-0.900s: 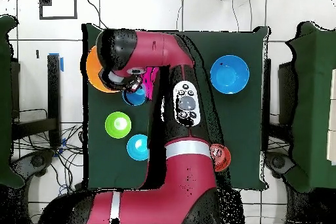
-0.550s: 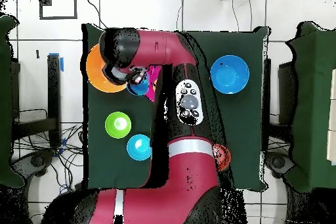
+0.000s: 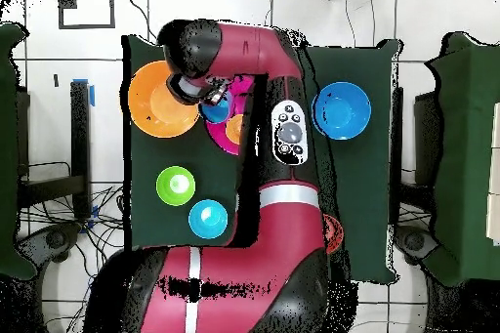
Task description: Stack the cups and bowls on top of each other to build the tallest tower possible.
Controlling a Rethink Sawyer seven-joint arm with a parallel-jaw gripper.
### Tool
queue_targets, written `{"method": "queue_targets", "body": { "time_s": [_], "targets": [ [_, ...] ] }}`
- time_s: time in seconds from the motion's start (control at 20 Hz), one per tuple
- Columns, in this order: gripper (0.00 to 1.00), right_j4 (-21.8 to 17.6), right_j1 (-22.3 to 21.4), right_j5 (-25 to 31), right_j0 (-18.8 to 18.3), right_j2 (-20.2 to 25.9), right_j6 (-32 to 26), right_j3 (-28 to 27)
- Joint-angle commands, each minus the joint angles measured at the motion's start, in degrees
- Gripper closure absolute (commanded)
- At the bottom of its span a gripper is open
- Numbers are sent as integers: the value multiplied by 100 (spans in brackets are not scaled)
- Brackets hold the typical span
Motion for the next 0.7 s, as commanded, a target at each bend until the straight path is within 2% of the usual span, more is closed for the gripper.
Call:
{"method": "queue_targets", "body": {
  "time_s": [0.05, 0.2, 0.45, 0.7],
  "targets": [
    [100, -485, 557, 1263, -103, 458, -1203, -1229],
    [100, -562, 780, 1777, -121, 508, -1358, -1704],
    [100, -674, 961, 2023, -103, 526, -1457, -2125],
    [100, -694, 1062, 2120, -106, 541, -1577, -2325]
  ]
}}
